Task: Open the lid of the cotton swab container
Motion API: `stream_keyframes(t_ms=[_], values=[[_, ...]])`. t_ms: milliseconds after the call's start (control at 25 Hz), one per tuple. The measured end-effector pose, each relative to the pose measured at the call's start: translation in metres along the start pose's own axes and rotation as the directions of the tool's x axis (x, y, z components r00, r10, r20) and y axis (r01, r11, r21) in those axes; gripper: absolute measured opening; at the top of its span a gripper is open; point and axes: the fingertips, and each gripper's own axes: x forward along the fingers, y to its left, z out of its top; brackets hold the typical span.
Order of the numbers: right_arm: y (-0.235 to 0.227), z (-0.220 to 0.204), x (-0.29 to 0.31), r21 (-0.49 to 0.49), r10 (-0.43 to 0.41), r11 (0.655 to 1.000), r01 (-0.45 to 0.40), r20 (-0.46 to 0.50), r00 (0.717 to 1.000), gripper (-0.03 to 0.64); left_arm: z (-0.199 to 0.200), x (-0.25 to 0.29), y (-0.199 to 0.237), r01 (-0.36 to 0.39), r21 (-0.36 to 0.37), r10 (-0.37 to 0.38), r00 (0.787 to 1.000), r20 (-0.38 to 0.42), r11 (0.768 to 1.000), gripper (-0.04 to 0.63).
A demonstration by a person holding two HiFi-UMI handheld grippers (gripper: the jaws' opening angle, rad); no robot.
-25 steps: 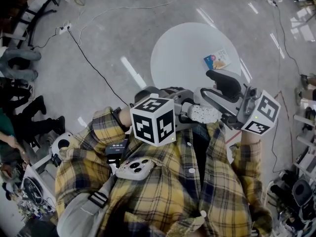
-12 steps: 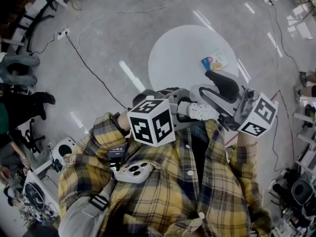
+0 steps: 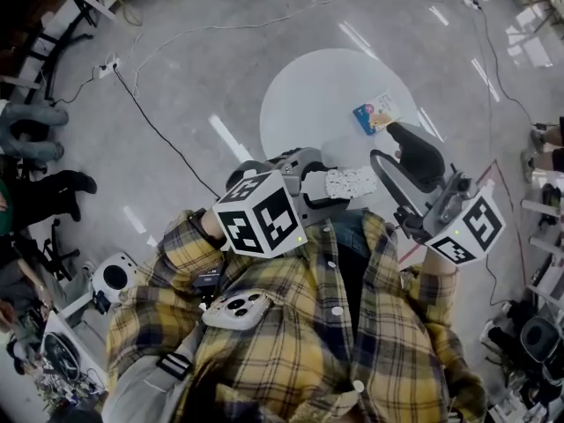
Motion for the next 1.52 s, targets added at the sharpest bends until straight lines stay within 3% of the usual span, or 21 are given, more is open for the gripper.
stream_keyframes(t_ms=[240, 560, 1000, 1520], values=[[-0.005, 0.002, -0.01, -0.062, -0.128, 0.99, 0.129, 0.007, 0.992, 0.172, 0.002, -0.008, 0.018, -0.097, -0.053, 0.098, 0.995, 0.016, 0.994, 0.206], [-0.015, -0.012, -0.021, -0.017, -0.224, 0.974, 0.225, 0.038, 0.974, 0.093, -0.003, -0.015, 0.037, -0.209, -0.117, 0.212, 0.977, 0.013, 0.971, 0.206], [-0.019, -0.033, -0.024, -0.054, -0.284, 0.958, 0.283, -0.027, 0.958, 0.024, -0.003, -0.014, 0.04, -0.208, -0.122, 0.211, 0.977, 0.01, 0.97, 0.206], [-0.021, -0.037, -0.022, -0.01, -0.283, 0.959, 0.283, -0.025, 0.959, 0.017, -0.008, -0.014, 0.037, -0.185, -0.108, 0.186, 0.982, 0.005, 0.977, 0.207]])
